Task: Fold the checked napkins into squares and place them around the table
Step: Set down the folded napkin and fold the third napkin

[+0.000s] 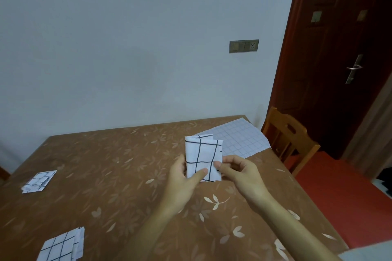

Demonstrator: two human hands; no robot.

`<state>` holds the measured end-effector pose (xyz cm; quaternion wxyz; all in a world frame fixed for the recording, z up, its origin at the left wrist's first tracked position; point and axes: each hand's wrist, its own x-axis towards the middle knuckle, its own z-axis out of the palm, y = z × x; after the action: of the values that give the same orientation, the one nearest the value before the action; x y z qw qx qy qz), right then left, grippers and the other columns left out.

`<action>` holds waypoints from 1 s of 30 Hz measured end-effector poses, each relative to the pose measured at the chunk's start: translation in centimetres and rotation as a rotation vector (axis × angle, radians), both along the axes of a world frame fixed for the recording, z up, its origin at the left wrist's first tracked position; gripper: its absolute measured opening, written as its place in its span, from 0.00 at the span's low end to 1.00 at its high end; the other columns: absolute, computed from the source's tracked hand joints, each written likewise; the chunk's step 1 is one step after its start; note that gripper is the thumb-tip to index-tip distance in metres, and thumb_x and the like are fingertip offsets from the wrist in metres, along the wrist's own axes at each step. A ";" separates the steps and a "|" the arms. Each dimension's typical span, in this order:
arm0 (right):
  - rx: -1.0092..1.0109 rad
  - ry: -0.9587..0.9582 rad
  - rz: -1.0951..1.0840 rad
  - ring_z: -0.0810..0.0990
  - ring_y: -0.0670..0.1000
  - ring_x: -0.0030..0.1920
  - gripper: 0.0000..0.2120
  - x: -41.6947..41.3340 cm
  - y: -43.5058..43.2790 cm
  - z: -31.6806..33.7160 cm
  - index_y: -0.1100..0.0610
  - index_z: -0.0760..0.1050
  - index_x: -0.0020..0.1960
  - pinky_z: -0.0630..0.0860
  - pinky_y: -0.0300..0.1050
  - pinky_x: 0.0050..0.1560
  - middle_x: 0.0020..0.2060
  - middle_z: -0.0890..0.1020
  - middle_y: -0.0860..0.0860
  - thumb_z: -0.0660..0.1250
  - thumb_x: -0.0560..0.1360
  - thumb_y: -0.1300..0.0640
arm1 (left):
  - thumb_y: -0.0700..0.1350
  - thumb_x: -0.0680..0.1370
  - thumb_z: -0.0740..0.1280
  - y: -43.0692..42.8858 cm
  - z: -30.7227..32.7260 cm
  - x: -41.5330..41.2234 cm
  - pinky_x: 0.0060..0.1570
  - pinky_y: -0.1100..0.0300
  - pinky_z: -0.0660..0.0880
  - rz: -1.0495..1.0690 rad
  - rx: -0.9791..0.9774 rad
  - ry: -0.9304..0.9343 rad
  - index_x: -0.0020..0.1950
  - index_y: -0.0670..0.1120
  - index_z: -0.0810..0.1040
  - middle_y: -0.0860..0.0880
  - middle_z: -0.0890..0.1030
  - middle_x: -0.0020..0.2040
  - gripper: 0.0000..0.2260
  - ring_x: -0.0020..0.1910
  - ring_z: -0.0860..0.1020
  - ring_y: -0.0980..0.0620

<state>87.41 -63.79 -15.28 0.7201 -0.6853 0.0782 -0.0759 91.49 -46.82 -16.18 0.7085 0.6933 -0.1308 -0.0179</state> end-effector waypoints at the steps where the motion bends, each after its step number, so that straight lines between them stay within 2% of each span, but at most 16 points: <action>1: 0.003 -0.018 -0.013 0.86 0.61 0.49 0.08 0.1 0.0 -0.2 0.61 0.83 0.52 0.83 0.53 0.54 0.45 0.87 0.57 0.73 0.75 0.59 | 0.34 0.75 0.74 0.0 -0.1 0.1 0.47 0.58 0.82 -0.014 0.012 -0.005 0.58 0.49 0.79 0.50 0.87 0.53 0.16 0.51 0.86 0.52; 3: 0.005 -0.025 -0.029 0.86 0.59 0.50 0.09 0.4 0.0 -0.6 0.60 0.83 0.53 0.82 0.53 0.56 0.47 0.87 0.55 0.72 0.76 0.55 | 0.35 0.76 0.72 0.0 -0.2 0.0 0.47 0.57 0.83 -0.066 0.013 0.007 0.59 0.46 0.80 0.50 0.87 0.53 0.13 0.51 0.86 0.49; 5: -0.030 -0.011 -0.015 0.86 0.52 0.49 0.10 0.6 0.3 -1.1 0.57 0.82 0.54 0.82 0.48 0.54 0.47 0.87 0.52 0.68 0.79 0.52 | 0.37 0.78 0.70 -0.2 -0.3 -0.4 0.40 0.56 0.83 -0.131 -0.014 0.067 0.60 0.45 0.79 0.48 0.87 0.51 0.11 0.46 0.87 0.44; 8: -0.145 -0.015 -0.030 0.81 0.47 0.36 0.15 0.8 1.4 -2.3 0.59 0.81 0.48 0.78 0.41 0.39 0.37 0.84 0.52 0.60 0.83 0.51 | 0.44 0.82 0.65 -0.9 -1.2 -1.2 0.31 0.55 0.82 -0.164 0.003 0.148 0.59 0.45 0.78 0.44 0.87 0.45 0.08 0.36 0.86 0.39; 10: -0.170 -0.015 -0.065 0.78 0.46 0.30 0.18 0.7 2.1 -3.6 0.60 0.79 0.45 0.73 0.40 0.31 0.30 0.80 0.50 0.57 0.84 0.52 | 0.51 0.84 0.60 -1.4 -2.5 -1.4 0.28 0.55 0.80 -0.126 0.051 0.201 0.56 0.41 0.79 0.40 0.86 0.39 0.15 0.32 0.85 0.38; 12: -0.155 0.006 -0.090 0.77 0.46 0.27 0.18 0.7 2.7 -5.4 0.58 0.77 0.44 0.72 0.39 0.27 0.27 0.79 0.48 0.55 0.85 0.51 | 0.54 0.84 0.58 -1.6 -4.4 -1.2 0.25 0.56 0.78 -0.070 0.092 0.219 0.52 0.38 0.80 0.39 0.84 0.33 0.21 0.27 0.83 0.40; 15: -0.182 0.066 -0.107 0.76 0.44 0.28 0.21 0.4 3.2 -7.9 0.57 0.77 0.43 0.70 0.37 0.28 0.29 0.79 0.48 0.54 0.85 0.45 | 0.54 0.84 0.58 -1.6 -6.8 -1.4 0.21 0.59 0.73 -0.031 0.122 0.225 0.53 0.40 0.80 0.41 0.82 0.28 0.19 0.20 0.78 0.44; 18: -0.309 0.119 -0.114 0.77 0.46 0.31 0.18 0.5 2.7 -11.6 0.58 0.75 0.42 0.72 0.40 0.32 0.32 0.80 0.50 0.59 0.83 0.48 | 0.55 0.84 0.57 -1.4 -10.0 -1.9 0.19 0.61 0.70 -0.056 0.172 0.349 0.51 0.42 0.81 0.43 0.80 0.25 0.20 0.18 0.76 0.47; 20: -0.404 0.174 -0.110 0.75 0.44 0.30 0.17 0.3 2.0 -14.2 0.58 0.72 0.39 0.71 0.43 0.33 0.31 0.78 0.51 0.60 0.83 0.50 | 0.59 0.83 0.59 -1.0 -12.4 -2.2 0.20 0.62 0.69 -0.071 0.226 0.444 0.43 0.46 0.83 0.44 0.79 0.23 0.21 0.18 0.75 0.48; 22: -0.477 0.247 -0.076 0.73 0.42 0.29 0.16 0.0 1.3 -16.8 0.55 0.71 0.39 0.69 0.40 0.32 0.29 0.76 0.47 0.60 0.83 0.51 | 0.61 0.79 0.63 -0.5 -14.6 -2.3 0.22 0.61 0.68 -0.084 0.289 0.495 0.33 0.47 0.82 0.45 0.76 0.22 0.23 0.19 0.73 0.48; 24: -0.536 0.333 -0.026 0.76 0.41 0.31 0.12 -0.3 1.0 -19.4 0.53 0.72 0.42 0.68 0.33 0.31 0.31 0.78 0.44 0.60 0.83 0.52 | 0.58 0.79 0.66 -0.2 -17.1 -2.5 0.22 0.62 0.67 -0.089 0.340 0.543 0.36 0.41 0.83 0.48 0.75 0.21 0.22 0.18 0.72 0.51; 25: -0.563 0.373 -0.009 0.79 0.42 0.33 0.10 -0.4 1.0 -20.7 0.54 0.74 0.44 0.70 0.31 0.31 0.33 0.79 0.43 0.61 0.83 0.52 | 0.59 0.78 0.66 -0.2 -18.4 -2.6 0.23 0.62 0.65 -0.063 0.419 0.527 0.34 0.40 0.80 0.50 0.73 0.20 0.24 0.18 0.71 0.52; 27: -0.607 0.449 0.008 0.80 0.46 0.36 0.10 -0.5 0.9 -23.3 0.57 0.76 0.49 0.70 0.29 0.31 0.36 0.80 0.47 0.60 0.83 0.52 | 0.67 0.77 0.62 0.1 -21.4 -2.7 0.28 0.59 0.66 -0.007 0.747 0.390 0.28 0.45 0.70 0.50 0.71 0.21 0.28 0.24 0.73 0.51; 29: -0.618 0.519 -0.016 0.80 0.46 0.36 0.11 -0.4 0.8 -25.5 0.59 0.76 0.53 0.69 0.27 0.30 0.39 0.79 0.50 0.60 0.84 0.53 | 0.69 0.78 0.56 0.4 -24.5 -3.0 0.37 0.55 0.75 0.022 1.142 0.254 0.35 0.49 0.71 0.50 0.79 0.32 0.26 0.35 0.80 0.48; 30: -0.618 0.537 -0.024 0.80 0.48 0.37 0.10 -0.3 0.7 -26.5 0.59 0.76 0.54 0.70 0.27 0.31 0.40 0.79 0.50 0.59 0.84 0.53 | 0.68 0.79 0.56 0.5 -25.9 -3.1 0.41 0.54 0.78 0.034 1.257 0.182 0.41 0.50 0.73 0.50 0.81 0.39 0.22 0.41 0.82 0.48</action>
<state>87.07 -63.12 -41.76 0.4332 -0.8640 0.2447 0.0775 88.39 -46.33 -42.05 0.1747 0.9745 -0.0234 -0.1388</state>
